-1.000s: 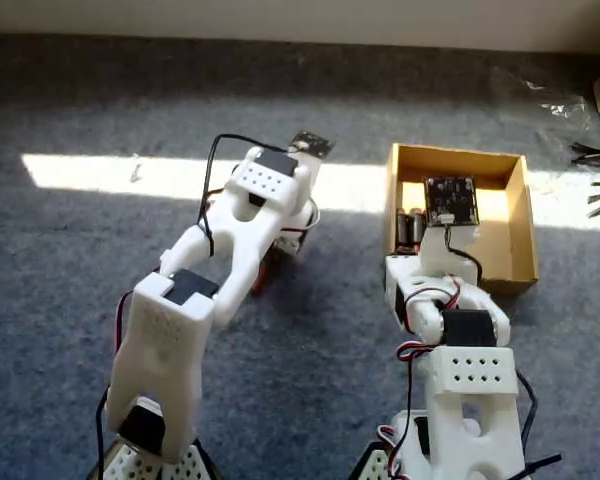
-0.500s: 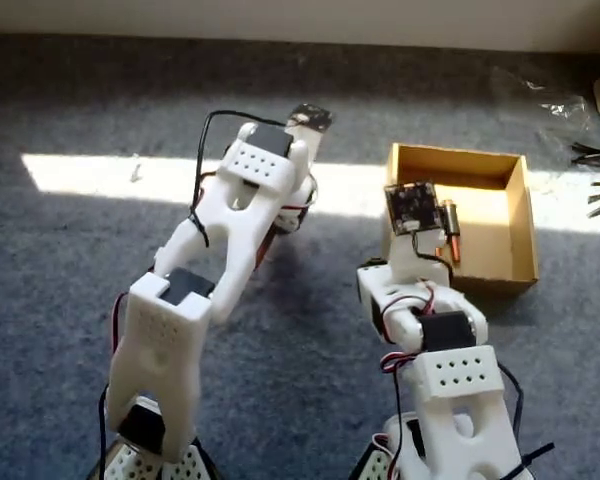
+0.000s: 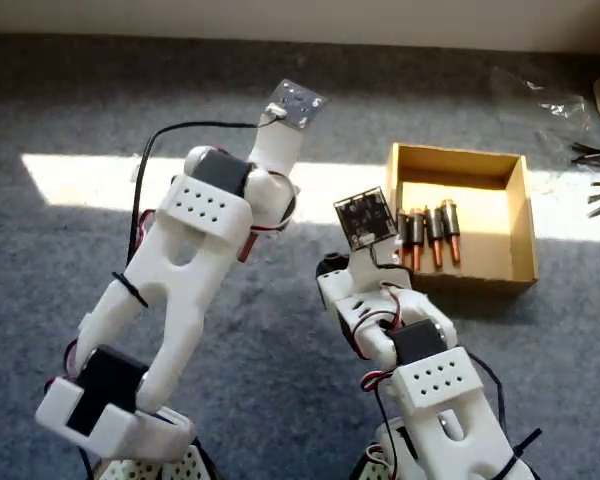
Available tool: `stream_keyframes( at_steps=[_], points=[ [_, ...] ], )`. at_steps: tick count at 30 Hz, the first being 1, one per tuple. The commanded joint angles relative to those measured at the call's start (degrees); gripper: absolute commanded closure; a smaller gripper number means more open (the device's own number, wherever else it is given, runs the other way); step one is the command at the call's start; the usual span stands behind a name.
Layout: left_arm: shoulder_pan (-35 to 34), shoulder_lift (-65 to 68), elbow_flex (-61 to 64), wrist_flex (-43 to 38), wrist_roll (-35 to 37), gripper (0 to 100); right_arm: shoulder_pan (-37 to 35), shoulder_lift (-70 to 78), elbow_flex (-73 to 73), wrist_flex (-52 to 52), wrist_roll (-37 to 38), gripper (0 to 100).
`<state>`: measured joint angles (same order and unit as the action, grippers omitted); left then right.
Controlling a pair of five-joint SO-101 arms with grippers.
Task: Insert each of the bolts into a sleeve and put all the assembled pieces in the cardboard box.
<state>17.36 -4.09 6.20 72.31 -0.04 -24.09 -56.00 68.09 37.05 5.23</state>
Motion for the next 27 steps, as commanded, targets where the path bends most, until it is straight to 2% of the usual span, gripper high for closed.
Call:
stream_keyframes(
  at_steps=[1,6,12,21,27],
  points=[
    [-0.7,-11.1,3.7,-2.5,-0.4,100,-2.4,-1.1,-0.9,-1.5,0.5,99.4],
    [-0.9,-22.4,8.4,-2.5,-0.4,100,-8.1,-1.1,-1.1,-1.5,4.7,99.4],
    [-5.8,-33.2,13.2,-2.7,-0.4,100,-11.5,-1.1,-1.2,-1.6,4.8,99.4],
    [-7.7,-45.6,24.7,-11.0,-0.4,100,-13.0,-1.9,-1.3,-6.7,4.8,99.4],
    [-7.7,-51.8,32.0,-17.7,-0.4,100,-13.1,-15.4,0.0,-7.9,4.8,99.4]
  ],
)
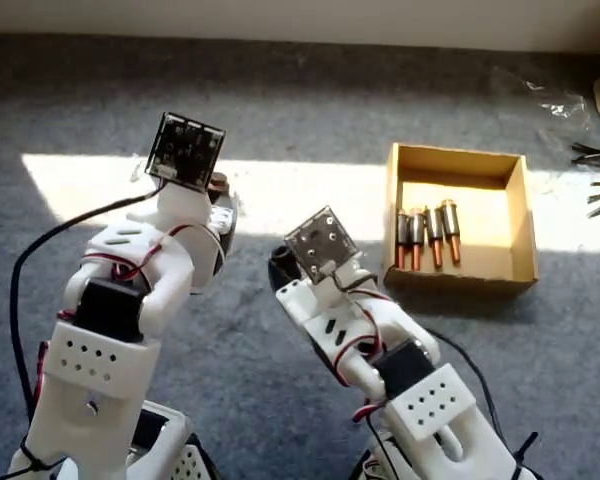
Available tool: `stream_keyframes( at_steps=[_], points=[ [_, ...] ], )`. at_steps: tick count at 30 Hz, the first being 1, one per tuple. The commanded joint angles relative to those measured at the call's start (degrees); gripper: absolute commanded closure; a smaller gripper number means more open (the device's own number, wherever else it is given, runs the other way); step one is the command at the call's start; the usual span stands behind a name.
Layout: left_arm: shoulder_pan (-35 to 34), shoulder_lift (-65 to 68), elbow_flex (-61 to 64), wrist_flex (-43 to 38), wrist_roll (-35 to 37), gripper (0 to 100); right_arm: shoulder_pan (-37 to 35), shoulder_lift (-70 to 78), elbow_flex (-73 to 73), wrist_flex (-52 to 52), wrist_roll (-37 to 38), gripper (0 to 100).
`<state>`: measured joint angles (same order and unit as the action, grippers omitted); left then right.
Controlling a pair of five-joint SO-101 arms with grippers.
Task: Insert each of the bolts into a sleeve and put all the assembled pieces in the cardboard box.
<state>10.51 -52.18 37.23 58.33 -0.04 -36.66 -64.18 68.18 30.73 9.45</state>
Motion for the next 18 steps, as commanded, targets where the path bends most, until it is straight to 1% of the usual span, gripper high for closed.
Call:
stream_keyframes(
  at_steps=[1,8,11,14,18],
  points=[
    [-0.8,-4.5,1.8,-4.6,-0.4,100,-0.8,-10.0,1.7,-1.7,0.6,99.4],
    [-0.6,-11.1,7.7,-10.9,0.0,100,-0.9,-24.0,11.6,-1.9,0.6,99.4],
    [2.0,-14.4,9.9,-12.6,0.0,100,-0.9,-28.1,14.8,-1.9,0.6,99.4],
    [5.9,-17.5,12.2,-14.1,-0.1,99,-1.7,-32.0,18.0,-2.3,0.6,99.4],
    [7.0,-21.1,16.6,-18.3,0.0,99,-4.1,-38.4,24.2,-6.5,0.6,99.4]
  ],
)
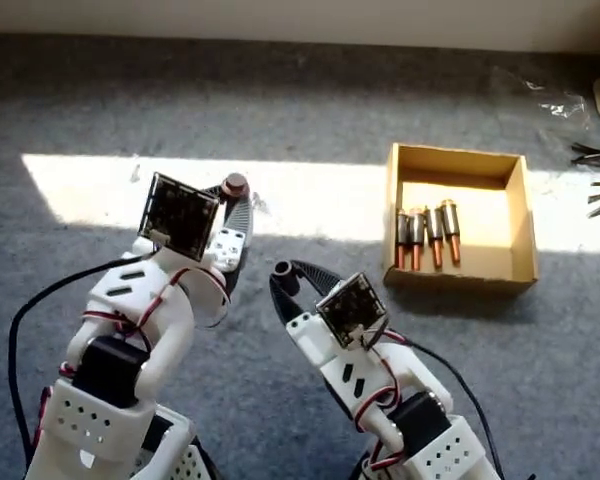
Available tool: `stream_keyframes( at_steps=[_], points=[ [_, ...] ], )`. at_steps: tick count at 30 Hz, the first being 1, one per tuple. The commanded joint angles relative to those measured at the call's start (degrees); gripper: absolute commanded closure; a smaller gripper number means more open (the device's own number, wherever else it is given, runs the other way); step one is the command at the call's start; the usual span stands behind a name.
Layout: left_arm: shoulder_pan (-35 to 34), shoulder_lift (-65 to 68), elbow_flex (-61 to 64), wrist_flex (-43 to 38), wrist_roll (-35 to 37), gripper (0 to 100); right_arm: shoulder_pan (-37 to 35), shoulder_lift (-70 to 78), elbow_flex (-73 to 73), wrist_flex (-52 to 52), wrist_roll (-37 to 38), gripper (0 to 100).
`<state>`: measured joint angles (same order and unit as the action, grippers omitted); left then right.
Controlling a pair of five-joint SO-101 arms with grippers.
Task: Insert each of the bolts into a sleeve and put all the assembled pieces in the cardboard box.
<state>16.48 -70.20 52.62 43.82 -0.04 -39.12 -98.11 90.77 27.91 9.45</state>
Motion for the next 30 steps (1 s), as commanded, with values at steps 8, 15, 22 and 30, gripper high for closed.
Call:
stream_keyframes(
  at_steps=[8,15,22,30],
  points=[
    [1.5,-12.9,10.2,-10.5,5.2,99,-2.2,-7.2,5.8,-4.4,0.1,99.4],
    [1.5,-21.7,19.2,-17.1,11.4,99,0.0,-7.2,6.2,-7.5,-11.5,99.4],
    [4.1,-26.1,23.2,-20.0,16.4,99,-0.1,-7.2,6.3,-7.6,-14.4,99.4],
    [7.7,-26.5,23.2,-19.8,16.4,99,-2.6,-7.2,9.0,-9.8,-14.2,99.4]
  ],
)
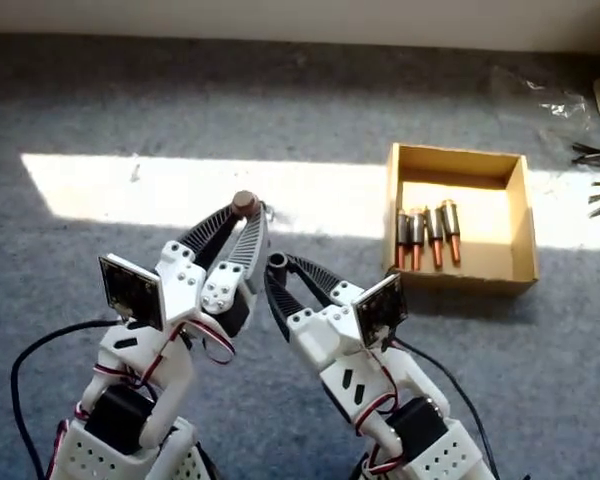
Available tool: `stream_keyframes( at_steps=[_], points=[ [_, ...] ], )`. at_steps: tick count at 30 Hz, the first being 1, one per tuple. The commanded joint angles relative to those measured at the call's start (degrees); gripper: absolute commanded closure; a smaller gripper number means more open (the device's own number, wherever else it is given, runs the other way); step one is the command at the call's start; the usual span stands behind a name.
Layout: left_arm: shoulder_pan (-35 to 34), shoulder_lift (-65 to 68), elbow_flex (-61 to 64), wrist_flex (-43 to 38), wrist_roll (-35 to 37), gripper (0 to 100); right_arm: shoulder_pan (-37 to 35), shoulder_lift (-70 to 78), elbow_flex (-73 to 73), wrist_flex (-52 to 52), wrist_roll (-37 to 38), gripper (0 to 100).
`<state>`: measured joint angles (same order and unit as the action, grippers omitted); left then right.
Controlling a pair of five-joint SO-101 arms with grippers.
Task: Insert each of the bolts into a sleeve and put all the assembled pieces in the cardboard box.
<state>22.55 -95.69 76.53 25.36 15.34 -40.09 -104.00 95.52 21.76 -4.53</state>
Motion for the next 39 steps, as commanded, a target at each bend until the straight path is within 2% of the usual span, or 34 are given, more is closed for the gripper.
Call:
stream_keyframes(
  at_steps=[1,5,19,27,32,34,39],
  points=[
    [2.0,-1.0,-0.7,-1.3,1.1,99,-1.8,-1.3,4.4,-4.6,0.5,99.4],
    [2.1,-1.0,-0.7,-1.3,1.1,99,-2.2,-1.3,4.4,-5.1,7.4,99.4],
    [1.9,-1.1,-1.1,-1.1,1.1,99,0.0,-1.1,6.3,-5.1,7.4,99.4],
    [1.9,-1.2,-6.4,8.1,1.0,99,0.0,-1.1,6.3,-4.9,7.7,99.4],
    [2.0,-1.1,-6.5,8.5,1.0,99,0.0,-1.1,6.6,-5.0,8.3,99.4],
    [2.2,-1.1,-6.5,8.6,1.1,99,0.0,-1.1,6.7,-5.1,11.2,99.4],
    [5.0,-1.1,-6.4,9.5,-0.6,99,-0.5,-1.2,6.7,-5.1,12.5,99.4]
  ],
)
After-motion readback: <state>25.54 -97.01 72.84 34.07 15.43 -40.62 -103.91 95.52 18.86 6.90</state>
